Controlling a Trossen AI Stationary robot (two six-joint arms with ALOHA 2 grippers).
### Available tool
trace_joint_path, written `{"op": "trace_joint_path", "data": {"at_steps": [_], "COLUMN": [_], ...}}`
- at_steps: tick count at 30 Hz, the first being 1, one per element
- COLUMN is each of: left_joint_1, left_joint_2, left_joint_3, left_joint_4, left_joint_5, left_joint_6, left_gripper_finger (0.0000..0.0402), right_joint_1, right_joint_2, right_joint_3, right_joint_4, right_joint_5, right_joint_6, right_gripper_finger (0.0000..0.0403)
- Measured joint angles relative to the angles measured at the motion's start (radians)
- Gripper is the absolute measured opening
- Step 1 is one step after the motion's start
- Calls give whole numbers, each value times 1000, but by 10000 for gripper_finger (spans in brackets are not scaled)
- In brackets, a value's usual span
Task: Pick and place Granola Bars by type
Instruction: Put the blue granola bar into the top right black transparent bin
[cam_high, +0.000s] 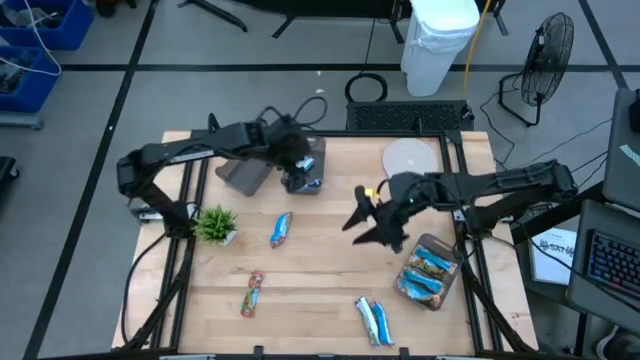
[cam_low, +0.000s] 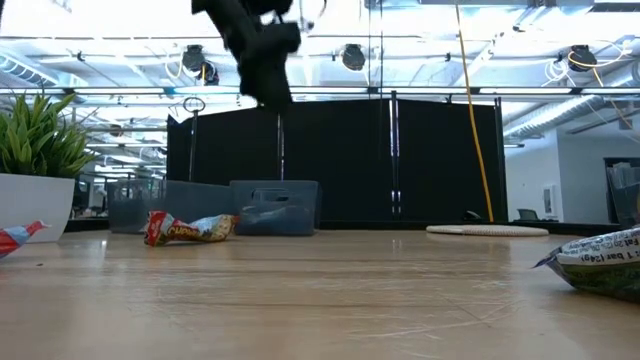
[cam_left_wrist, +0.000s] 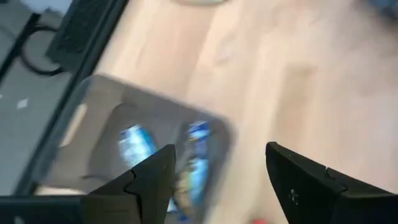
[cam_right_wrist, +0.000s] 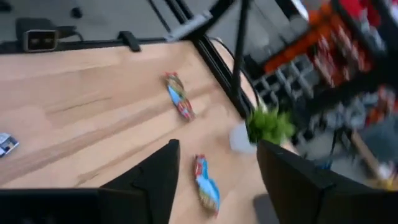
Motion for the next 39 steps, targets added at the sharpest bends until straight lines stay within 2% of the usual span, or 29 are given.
{"op": "trace_joint_path", "data": {"at_steps": [5, 14, 19, 23, 30, 39], "left_joint_1": [-60, -174, -210, -232, -248, -247], "left_joint_2": [-93, -169, -171, -171, -171, -171], "left_joint_3": [0, 0, 0, 0, 0, 0], "left_joint_4": [12, 172, 276, 317, 322, 322], "left_joint_5": [72, 86, 85, 82, 78, 55], "left_joint_6": [-125, -366, -462, -500, -535, -564], "left_gripper_finger": [253, 253, 253, 253, 253, 253], "right_joint_1": [112, 245, 280, 302, 328, 368], "right_joint_2": [0, 16, 57, 100, 196, 363], "right_joint_3": [0, 0, 0, 0, 0, 0], "right_joint_4": [30, 20, -51, -83, -72, -63], "right_joint_5": [101, 96, 20, 13, -61, -61], "right_joint_6": [-54, -11, -20, -21, -86, -103], "right_gripper_finger": [244, 270, 265, 264, 263, 263]}}
